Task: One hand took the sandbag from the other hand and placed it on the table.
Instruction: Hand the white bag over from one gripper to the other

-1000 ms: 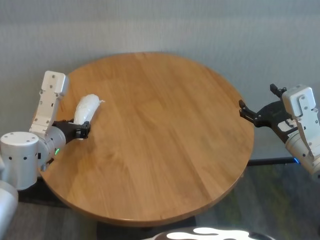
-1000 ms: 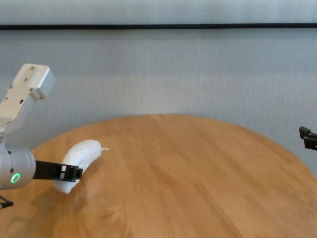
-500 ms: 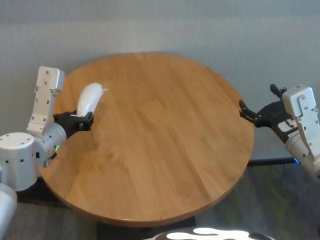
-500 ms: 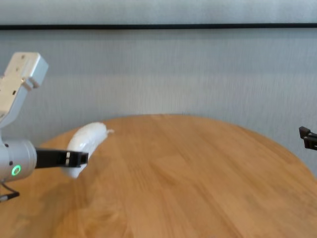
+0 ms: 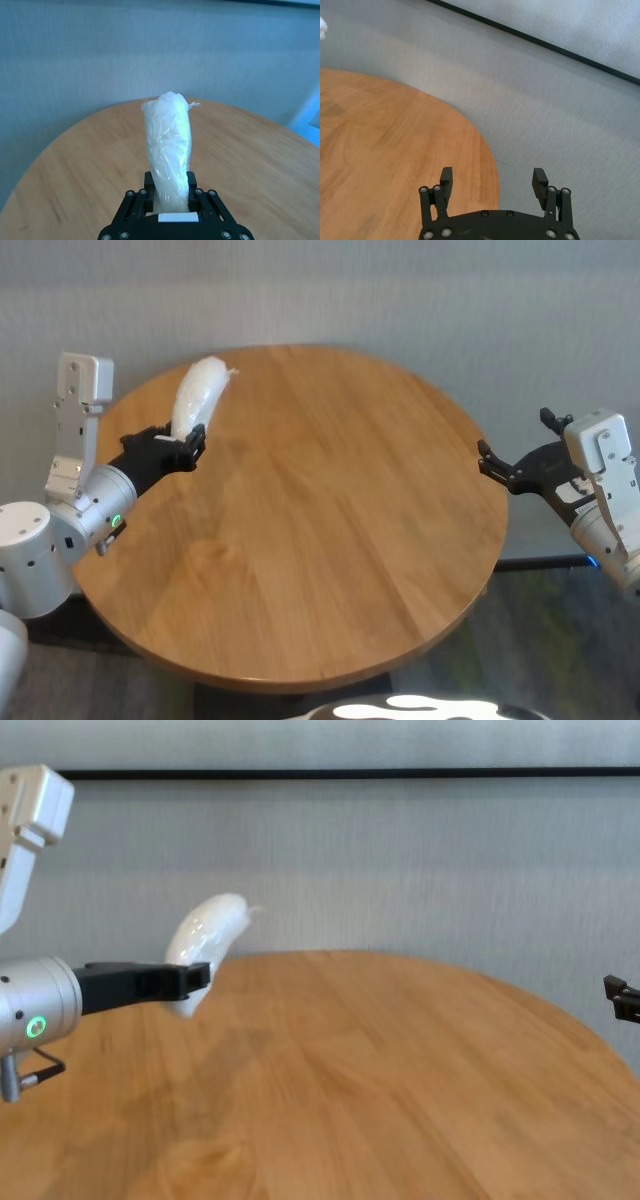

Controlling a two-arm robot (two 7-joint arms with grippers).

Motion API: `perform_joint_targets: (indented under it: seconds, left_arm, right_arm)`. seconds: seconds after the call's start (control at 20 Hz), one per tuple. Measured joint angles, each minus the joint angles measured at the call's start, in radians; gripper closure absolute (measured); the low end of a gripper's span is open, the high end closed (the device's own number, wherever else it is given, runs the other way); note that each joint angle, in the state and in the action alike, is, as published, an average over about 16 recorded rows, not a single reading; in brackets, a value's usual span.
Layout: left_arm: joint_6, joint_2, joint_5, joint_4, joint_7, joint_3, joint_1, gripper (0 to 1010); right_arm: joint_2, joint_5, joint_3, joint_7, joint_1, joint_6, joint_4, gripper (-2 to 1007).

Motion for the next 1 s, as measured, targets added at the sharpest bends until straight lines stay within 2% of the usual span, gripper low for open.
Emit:
perform_joint_targets:
  seconds: [0.25,0.55,0.75,1.0]
  left_arm:
    - [-0.07,0.019,-0.011,-0.022,-0.066,0.019,0.003,624]
    - [-0.132,0.055,-0.009,-0.055,-0.14,0.064,-0.001,624]
    - [-0.164,0.079,-0.004,-0.079,-0.181,0.097,-0.009,624]
    - [-0.188,0.101,-0.004,-0.101,-0.22,0.131,-0.024,624]
  right_arm:
    - [0.0,0.0,0.0,0.0,0.0,0.0,0.0,4]
    - [0.0,0.0,0.0,0.0,0.0,0.0,0.0,4]
    - [0.0,0.0,0.0,0.0,0.0,0.0,0.0,4]
    - [0.0,0.0,0.0,0.0,0.0,0.0,0.0,4]
